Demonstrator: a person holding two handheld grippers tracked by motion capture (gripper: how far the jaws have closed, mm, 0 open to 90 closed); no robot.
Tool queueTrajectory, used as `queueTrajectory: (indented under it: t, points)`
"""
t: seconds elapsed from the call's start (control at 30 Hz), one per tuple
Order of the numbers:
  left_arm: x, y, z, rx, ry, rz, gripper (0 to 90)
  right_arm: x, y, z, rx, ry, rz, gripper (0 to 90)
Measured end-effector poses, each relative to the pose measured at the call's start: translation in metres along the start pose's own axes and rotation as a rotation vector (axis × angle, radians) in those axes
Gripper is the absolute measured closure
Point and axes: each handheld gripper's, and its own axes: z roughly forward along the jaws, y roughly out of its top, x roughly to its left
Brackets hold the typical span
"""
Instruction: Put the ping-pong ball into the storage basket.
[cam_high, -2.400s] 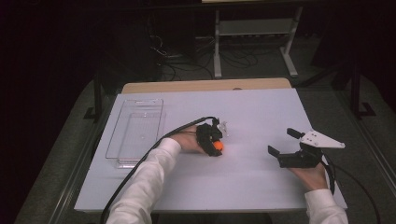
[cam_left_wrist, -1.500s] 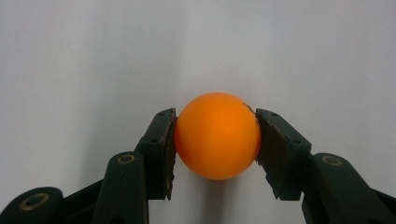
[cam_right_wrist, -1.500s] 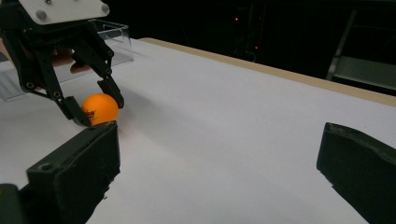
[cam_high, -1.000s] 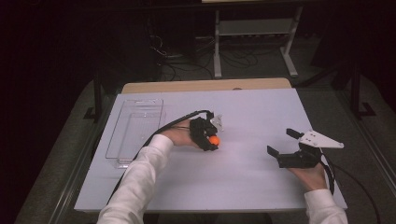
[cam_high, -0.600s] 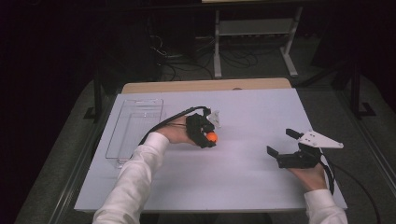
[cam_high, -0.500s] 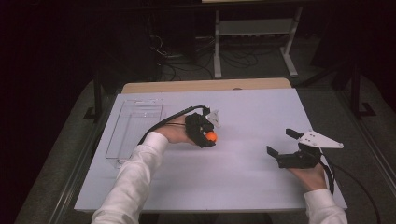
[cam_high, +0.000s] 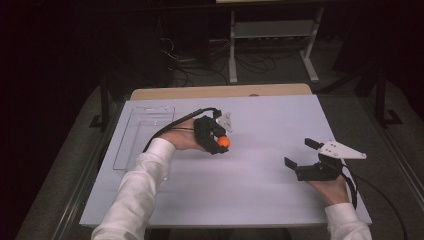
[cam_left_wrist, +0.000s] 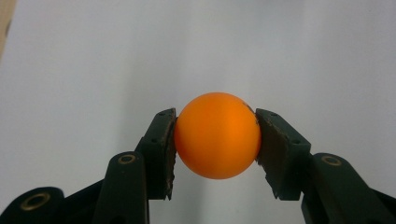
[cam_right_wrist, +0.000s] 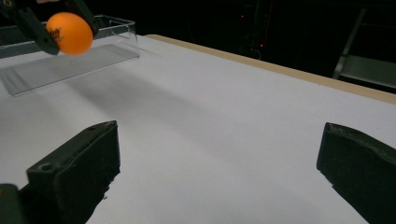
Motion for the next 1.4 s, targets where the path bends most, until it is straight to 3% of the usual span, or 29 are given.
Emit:
queueTrajectory:
  t: [0.3, 0.67, 1.4]
  points:
    - [-0.001, 0.006, -0.033, -0.021, 0.026, 0.016, 50.9, 0.0, 0.0, 0.0, -0.005, 0.002, 0.003, 0.0]
    - [0.0, 0.006, -0.057, -0.008, 0.053, 0.029, 50.9, -0.001, 0.0, -0.001, -0.008, 0.001, 0.01, 0.0]
    - [0.001, -0.015, -0.094, 0.038, 0.089, -0.014, 51.0, -0.001, 0.0, -0.002, -0.005, -0.006, 0.01, 0.0]
